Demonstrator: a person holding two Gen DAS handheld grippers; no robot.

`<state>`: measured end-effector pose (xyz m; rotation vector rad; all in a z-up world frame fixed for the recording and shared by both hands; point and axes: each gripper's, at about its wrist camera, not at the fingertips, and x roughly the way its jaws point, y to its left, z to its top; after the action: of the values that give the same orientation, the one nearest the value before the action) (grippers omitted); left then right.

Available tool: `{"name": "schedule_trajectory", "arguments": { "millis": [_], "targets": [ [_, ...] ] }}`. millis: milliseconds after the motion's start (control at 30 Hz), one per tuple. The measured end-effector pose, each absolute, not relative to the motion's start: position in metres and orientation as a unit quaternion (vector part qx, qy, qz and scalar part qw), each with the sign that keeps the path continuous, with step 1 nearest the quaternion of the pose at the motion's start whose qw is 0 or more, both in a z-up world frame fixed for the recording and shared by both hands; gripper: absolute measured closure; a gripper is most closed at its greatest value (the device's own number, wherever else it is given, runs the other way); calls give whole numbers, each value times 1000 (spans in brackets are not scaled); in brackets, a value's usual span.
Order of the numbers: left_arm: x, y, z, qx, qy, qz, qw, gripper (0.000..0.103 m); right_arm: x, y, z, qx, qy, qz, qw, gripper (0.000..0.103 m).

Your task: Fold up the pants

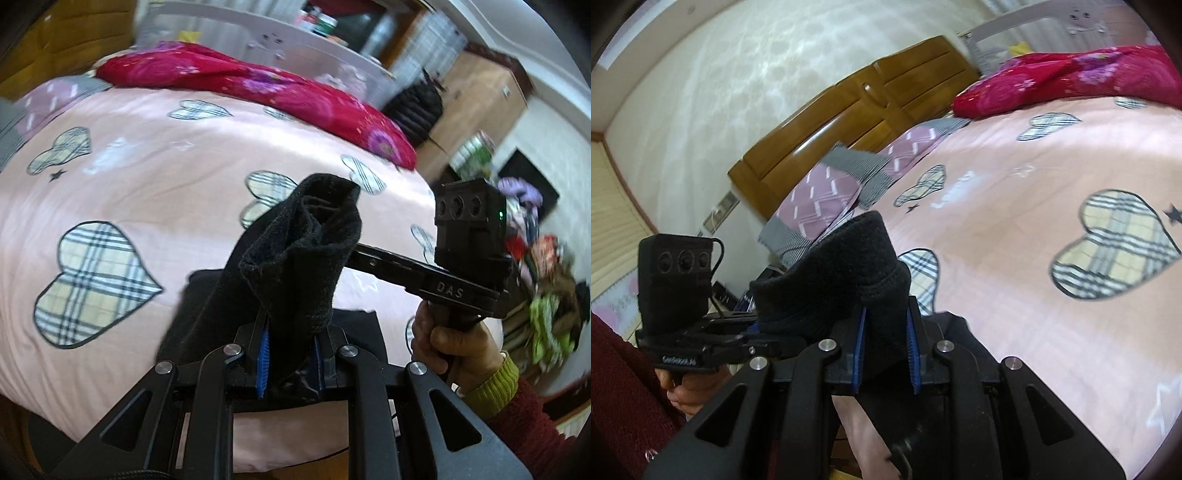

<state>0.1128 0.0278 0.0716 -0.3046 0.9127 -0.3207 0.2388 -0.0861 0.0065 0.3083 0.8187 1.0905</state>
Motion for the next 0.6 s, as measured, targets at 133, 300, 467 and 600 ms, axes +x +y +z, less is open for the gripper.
{"name": "schedule_trajectory", "arguments": {
  "millis": [133, 300, 467, 600],
  "targets": [
    [113, -2, 62, -122, 454, -168, 866, 85, 234, -111, -7, 164, 372, 486, 773, 82],
    [115, -28, 45, -90, 473, -178, 858, 85, 226, -141, -29, 192, 372, 467, 779, 82],
    [114, -49, 31, -70, 488, -187, 850, 85, 219, -161, -48, 200, 376, 449, 785, 82],
    [110, -71, 25, -34, 488, -194, 850, 85, 216, -178, -56, 212, 370, 444, 788, 82]
  ]
}}
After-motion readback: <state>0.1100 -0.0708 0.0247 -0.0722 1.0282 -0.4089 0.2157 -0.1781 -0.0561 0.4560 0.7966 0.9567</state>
